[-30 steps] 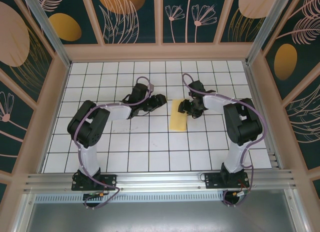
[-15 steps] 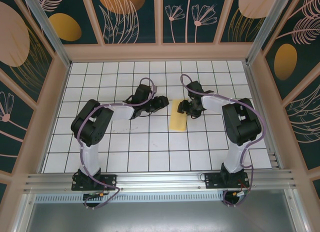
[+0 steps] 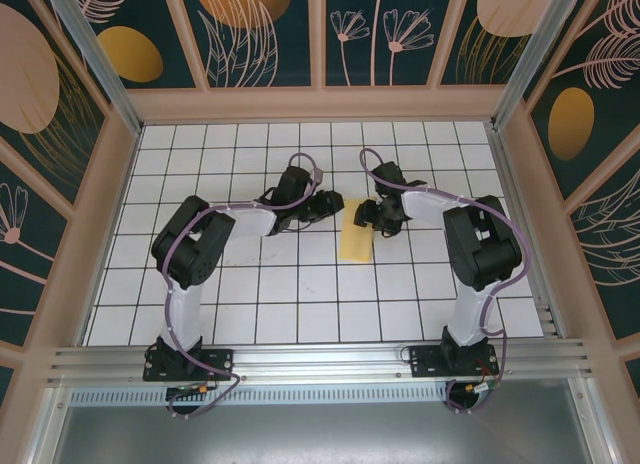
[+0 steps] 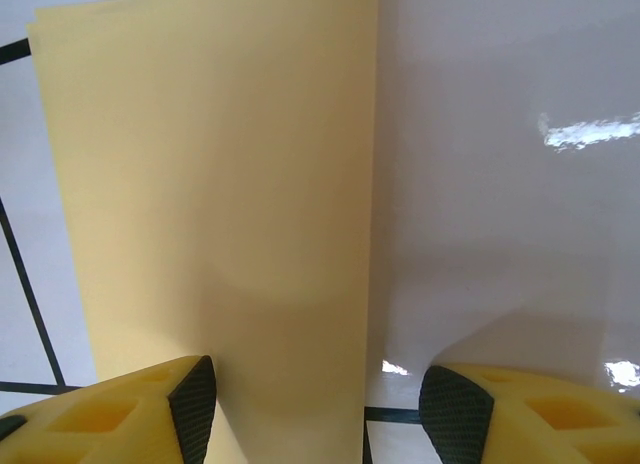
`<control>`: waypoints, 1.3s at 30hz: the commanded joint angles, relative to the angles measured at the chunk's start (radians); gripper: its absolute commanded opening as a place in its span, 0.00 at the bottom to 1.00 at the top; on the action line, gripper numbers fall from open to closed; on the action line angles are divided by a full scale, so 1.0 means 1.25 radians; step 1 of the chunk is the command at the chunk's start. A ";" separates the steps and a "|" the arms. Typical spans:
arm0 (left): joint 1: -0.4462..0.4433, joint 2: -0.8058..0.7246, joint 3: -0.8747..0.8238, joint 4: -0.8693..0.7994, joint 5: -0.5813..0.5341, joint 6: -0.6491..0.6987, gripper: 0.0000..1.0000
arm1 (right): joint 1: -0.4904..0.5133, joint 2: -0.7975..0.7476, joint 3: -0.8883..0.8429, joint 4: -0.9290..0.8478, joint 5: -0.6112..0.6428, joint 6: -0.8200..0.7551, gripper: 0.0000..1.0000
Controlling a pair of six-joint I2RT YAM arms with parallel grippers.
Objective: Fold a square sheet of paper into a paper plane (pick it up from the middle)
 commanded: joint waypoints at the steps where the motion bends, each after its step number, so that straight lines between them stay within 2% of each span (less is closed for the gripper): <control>1: -0.010 0.026 0.030 -0.017 0.018 0.015 0.35 | 0.007 0.150 -0.066 0.005 0.019 -0.018 0.64; 10: -0.013 0.039 0.049 -0.039 0.011 0.020 0.31 | 0.007 0.160 -0.072 0.006 0.019 -0.040 0.65; 15: -0.013 0.022 0.049 -0.077 -0.054 0.035 0.28 | 0.007 0.165 -0.076 0.010 0.017 -0.044 0.65; 23: -0.014 0.017 0.046 -0.086 -0.083 0.032 0.26 | 0.006 0.178 -0.076 0.010 0.020 -0.030 0.64; 28: -0.013 -0.008 0.034 -0.105 -0.151 0.038 0.24 | 0.005 0.183 -0.075 0.009 0.019 -0.027 0.64; 39: -0.013 0.021 0.042 -0.053 -0.052 0.024 0.24 | 0.006 0.200 -0.065 0.003 0.020 -0.027 0.64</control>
